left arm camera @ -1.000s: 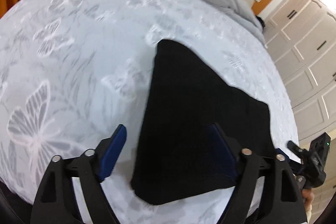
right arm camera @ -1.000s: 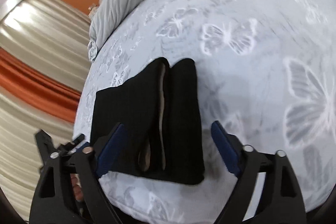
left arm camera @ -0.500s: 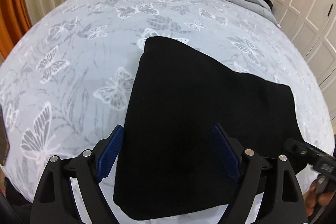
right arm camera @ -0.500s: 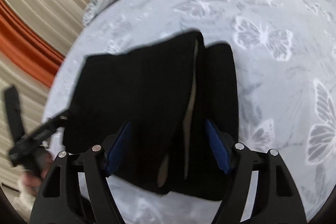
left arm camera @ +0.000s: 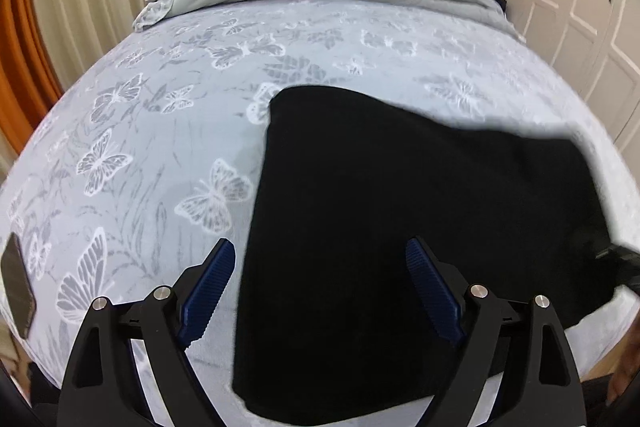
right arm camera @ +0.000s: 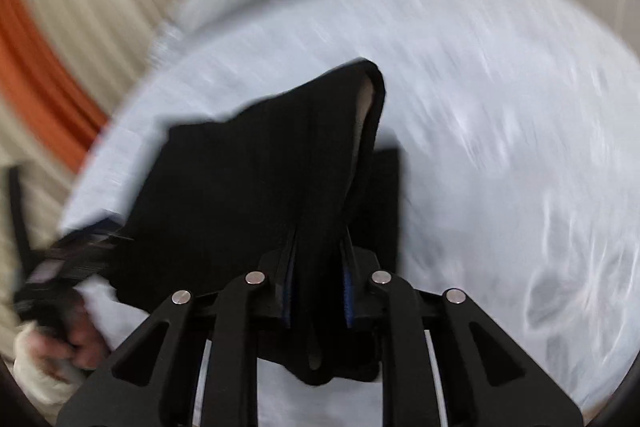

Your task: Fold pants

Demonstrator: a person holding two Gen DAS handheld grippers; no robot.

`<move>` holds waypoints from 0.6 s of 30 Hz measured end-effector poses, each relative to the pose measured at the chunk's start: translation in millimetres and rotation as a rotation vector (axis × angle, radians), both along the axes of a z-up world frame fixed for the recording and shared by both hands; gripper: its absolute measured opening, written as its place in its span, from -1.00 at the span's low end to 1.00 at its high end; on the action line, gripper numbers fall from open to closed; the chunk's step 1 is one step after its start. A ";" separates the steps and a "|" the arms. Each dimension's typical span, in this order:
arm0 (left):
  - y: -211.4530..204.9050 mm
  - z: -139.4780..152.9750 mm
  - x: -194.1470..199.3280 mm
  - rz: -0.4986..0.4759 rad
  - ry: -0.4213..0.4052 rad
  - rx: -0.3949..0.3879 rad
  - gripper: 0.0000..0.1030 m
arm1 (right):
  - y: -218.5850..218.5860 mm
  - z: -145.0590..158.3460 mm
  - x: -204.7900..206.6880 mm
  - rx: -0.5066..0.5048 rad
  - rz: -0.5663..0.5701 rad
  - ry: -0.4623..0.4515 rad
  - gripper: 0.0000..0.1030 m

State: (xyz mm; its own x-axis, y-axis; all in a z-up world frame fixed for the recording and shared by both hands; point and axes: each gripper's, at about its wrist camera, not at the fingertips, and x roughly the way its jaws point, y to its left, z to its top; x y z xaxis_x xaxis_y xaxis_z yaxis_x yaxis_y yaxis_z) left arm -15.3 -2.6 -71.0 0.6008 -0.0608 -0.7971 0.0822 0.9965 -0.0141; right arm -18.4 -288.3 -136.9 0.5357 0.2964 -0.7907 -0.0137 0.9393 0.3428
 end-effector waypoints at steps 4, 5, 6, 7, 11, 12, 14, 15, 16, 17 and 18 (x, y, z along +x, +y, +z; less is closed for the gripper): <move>-5.4 -7.8 1.1 -0.017 0.032 0.011 0.65 | -3.7 27.2 -9.2 -0.001 -0.001 -0.090 -0.57; -5.6 -6.5 0.8 -0.019 0.029 0.012 0.65 | -4.7 35.4 -11.8 0.015 -0.005 -0.119 -0.57; -5.3 -4.4 0.4 -0.017 0.019 0.012 0.65 | -8.6 46.1 -16.0 0.038 -0.003 -0.162 -0.57; -3.1 -1.0 0.2 -0.009 0.004 0.010 0.65 | -9.9 53.8 -18.6 0.053 -0.001 -0.193 -0.57; 9.0 -0.9 6.7 0.038 0.004 0.009 0.67 | -4.5 73.3 -6.5 0.119 0.036 -0.257 -0.56; 14.0 -4.8 10.7 0.059 0.023 0.009 0.67 | -0.4 73.5 1.0 0.141 0.057 -0.250 -0.56; 20.2 -10.3 14.9 0.078 0.050 -0.011 0.67 | 13.4 68.0 19.4 0.152 0.100 -0.225 -0.56; 22.9 -12.4 16.3 0.082 0.062 -0.028 0.67 | 21.2 61.4 29.9 0.149 0.122 -0.193 -0.57; 25.1 -13.8 17.2 0.084 0.070 -0.041 0.68 | 26.3 52.0 41.8 0.137 0.139 -0.151 -0.58; 25.5 -13.7 16.9 0.082 0.070 -0.046 0.68 | 26.1 34.0 57.4 0.074 0.106 -0.080 -0.59; 26.2 -12.5 16.6 0.076 0.068 -0.051 0.68 | 18.5 19.3 68.1 0.030 0.049 -0.042 -0.92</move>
State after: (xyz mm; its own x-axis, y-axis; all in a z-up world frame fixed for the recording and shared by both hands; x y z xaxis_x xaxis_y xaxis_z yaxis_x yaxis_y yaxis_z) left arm 1.3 23.6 -83.5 0.5501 -0.0589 -0.8330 0.0038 0.9977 -0.0681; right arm 49.7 -269.9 -117.6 0.5522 0.3462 -0.7584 -0.0746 0.9266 0.3686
